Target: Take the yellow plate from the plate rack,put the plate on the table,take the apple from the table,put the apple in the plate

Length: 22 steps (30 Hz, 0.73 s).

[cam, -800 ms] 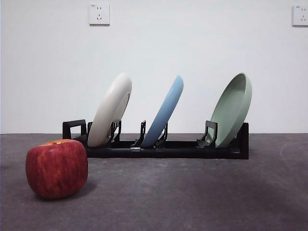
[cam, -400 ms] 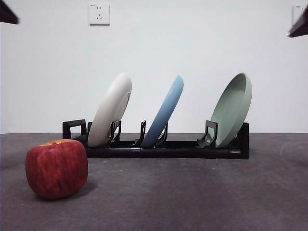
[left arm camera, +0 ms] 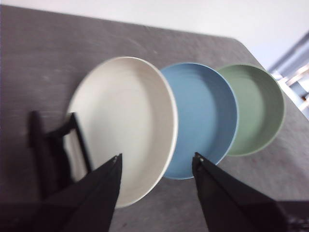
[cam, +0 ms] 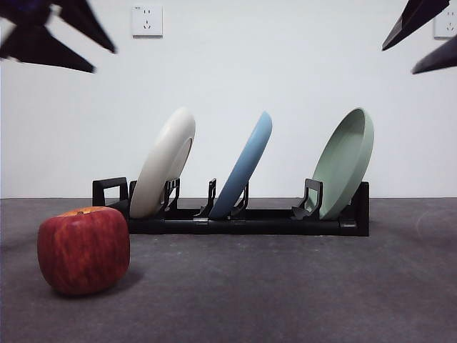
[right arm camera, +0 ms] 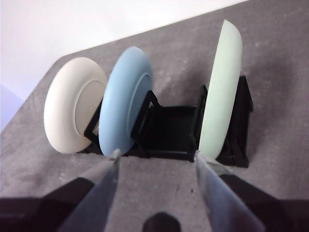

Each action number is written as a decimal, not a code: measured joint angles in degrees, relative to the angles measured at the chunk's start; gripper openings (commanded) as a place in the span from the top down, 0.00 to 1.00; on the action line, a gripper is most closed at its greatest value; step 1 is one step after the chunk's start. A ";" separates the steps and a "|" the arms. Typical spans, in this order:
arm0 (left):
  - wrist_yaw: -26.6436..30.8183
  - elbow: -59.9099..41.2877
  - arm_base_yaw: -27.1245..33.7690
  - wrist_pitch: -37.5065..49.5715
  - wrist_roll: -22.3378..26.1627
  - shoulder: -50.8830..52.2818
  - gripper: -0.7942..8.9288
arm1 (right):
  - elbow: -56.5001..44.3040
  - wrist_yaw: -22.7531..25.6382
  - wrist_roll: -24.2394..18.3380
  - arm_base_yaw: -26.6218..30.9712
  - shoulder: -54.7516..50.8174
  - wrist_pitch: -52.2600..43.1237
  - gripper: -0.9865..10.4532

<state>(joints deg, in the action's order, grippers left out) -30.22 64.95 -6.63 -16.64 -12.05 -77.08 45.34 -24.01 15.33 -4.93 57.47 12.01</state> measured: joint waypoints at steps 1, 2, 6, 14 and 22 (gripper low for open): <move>0.02 2.05 -1.01 -0.61 -0.02 -2.08 0.65 | -0.02 0.00 -0.02 0.00 0.13 0.26 0.66; 0.02 4.26 -1.97 -1.36 -0.02 -4.11 0.65 | 0.00 -0.02 -0.09 0.00 0.22 0.50 0.66; 0.13 12.04 -5.01 -4.17 0.00 -11.28 0.65 | -0.02 -0.02 -0.15 0.00 0.28 0.85 0.66; 5.81 23.43 -9.25 -9.73 0.66 -23.12 0.65 | 0.00 0.00 -0.15 0.00 0.28 0.87 0.66; 8.07 24.48 -10.93 -10.36 2.01 -26.99 0.68 | 0.00 -0.02 -0.15 0.00 0.28 0.92 0.66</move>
<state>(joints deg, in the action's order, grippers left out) -22.15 89.43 -17.56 -27.00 -10.04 -104.07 45.34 -24.03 15.18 -4.93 57.76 12.93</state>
